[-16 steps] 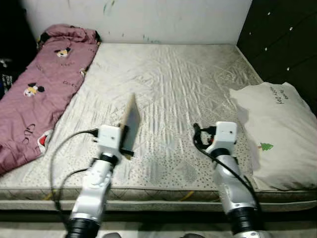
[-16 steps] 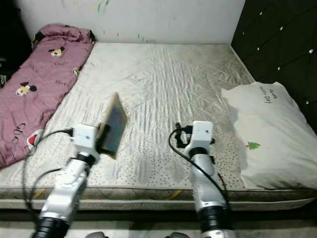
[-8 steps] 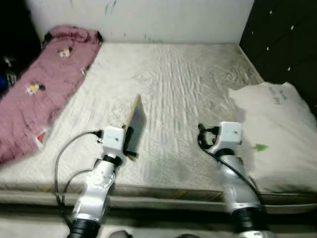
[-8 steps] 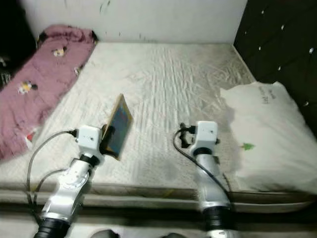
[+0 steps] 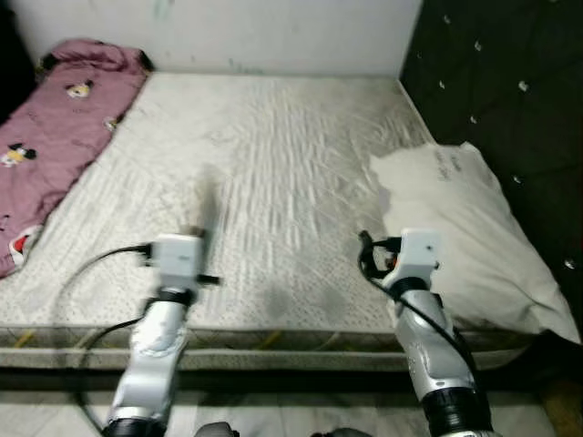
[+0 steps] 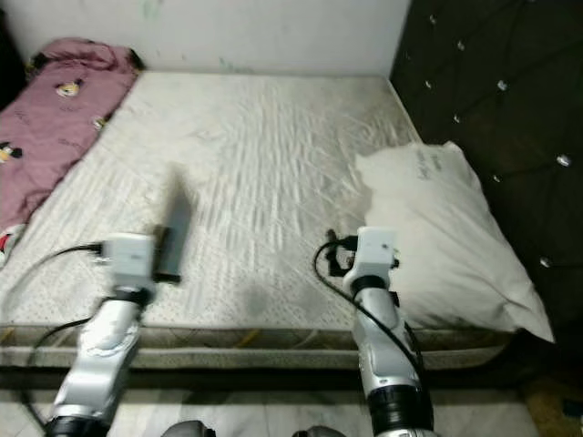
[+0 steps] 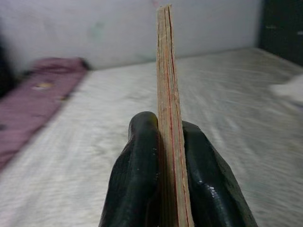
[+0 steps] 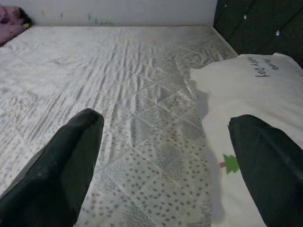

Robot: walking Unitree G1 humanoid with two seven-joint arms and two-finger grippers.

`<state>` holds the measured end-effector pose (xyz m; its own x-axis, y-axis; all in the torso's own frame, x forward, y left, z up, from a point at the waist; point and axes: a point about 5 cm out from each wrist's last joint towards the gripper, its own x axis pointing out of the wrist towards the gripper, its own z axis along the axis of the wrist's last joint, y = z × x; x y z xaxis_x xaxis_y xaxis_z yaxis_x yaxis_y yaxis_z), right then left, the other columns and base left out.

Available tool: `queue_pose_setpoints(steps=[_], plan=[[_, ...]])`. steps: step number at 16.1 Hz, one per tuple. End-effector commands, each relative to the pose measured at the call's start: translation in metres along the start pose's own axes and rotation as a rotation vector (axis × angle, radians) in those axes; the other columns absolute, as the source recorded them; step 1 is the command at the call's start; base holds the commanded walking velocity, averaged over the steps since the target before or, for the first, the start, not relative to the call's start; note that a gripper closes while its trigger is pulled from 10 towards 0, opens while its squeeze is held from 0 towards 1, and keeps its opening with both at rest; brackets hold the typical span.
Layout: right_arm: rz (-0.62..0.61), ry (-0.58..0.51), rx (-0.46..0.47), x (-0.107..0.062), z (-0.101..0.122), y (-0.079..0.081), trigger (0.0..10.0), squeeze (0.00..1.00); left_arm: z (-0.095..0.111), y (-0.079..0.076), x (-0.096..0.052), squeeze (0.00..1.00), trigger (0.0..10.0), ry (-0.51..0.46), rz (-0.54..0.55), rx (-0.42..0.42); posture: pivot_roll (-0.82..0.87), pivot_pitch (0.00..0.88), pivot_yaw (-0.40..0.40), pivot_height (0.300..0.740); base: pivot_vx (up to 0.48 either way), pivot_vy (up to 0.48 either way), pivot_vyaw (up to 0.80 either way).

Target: Clean up the room

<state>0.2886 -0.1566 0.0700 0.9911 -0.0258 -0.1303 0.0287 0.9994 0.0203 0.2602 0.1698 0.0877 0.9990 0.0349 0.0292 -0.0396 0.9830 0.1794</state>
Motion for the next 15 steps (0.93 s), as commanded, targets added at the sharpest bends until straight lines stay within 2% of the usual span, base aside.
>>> queue_pose_setpoints(steps=[1, 3, 5, 7, 8, 10, 12, 15], plan=[[-0.031, -0.091, -0.014, -0.003, 0.019, -0.004, 10.0, 0.0, 0.018, 0.02, -0.008, 0.0, 10.0, -0.102, 0.098, 0.067, 0.05, 0.0, 0.004, 0.74, 0.0, 0.0, 0.0], [-0.018, -0.114, -0.021, -0.014, 0.022, -0.001, 10.0, 0.0, 0.02, 0.032, -0.022, 0.0, 10.0, -0.11, 0.15, 0.108, 0.04, 0.0, 0.008, 0.74, 0.0, 0.0, 0.0], [-0.018, -0.102, -0.022, -0.013, 0.018, -0.002, 10.0, 0.0, 0.016, 0.03, -0.025, 0.0, 10.0, -0.094, 0.121, 0.067, 0.04, 0.0, 0.008, 0.74, 0.0, 0.0, 0.0], [-0.019, -0.089, -0.02, -0.012, 0.015, -0.002, 10.0, 0.0, 0.013, 0.03, -0.024, 0.0, 10.0, -0.07, 0.132, 0.052, 0.05, 0.0, 0.005, 0.74, 0.0, 0.0, 0.0], [-0.014, -0.077, -0.024, -0.012, 0.013, 0.0, 10.0, 0.0, 0.014, 0.028, -0.02, 0.0, 10.0, -0.059, 0.124, 0.001, 0.05, 0.0, 0.003, 0.74, 0.0, 0.0, 0.0], [-0.017, -0.072, -0.028, -0.01, 0.013, -0.001, 10.0, 0.0, 0.013, 0.022, -0.018, 0.0, 10.0, -0.035, 0.099, -0.019, 0.05, 0.0, 0.005, 0.74, 0.0, 0.0, 0.0], [-0.032, -0.08, -0.028, -0.006, 0.018, -0.002, 10.0, 0.0, 0.012, 0.015, -0.014, 0.0, 10.0, -0.036, 0.053, 0.029, 0.04, 0.0, 0.005, 0.74, 0.0, 0.0, 0.0], [-0.008, -0.091, -0.017, -0.008, 0.019, 0.007, 10.0, 0.0, 0.01, 0.009, -0.01, 0.0, 10.0, -0.025, -0.001, 0.03, 0.03, 0.0, 0.011, 0.74, 0.0, 0.0, -0.8]])
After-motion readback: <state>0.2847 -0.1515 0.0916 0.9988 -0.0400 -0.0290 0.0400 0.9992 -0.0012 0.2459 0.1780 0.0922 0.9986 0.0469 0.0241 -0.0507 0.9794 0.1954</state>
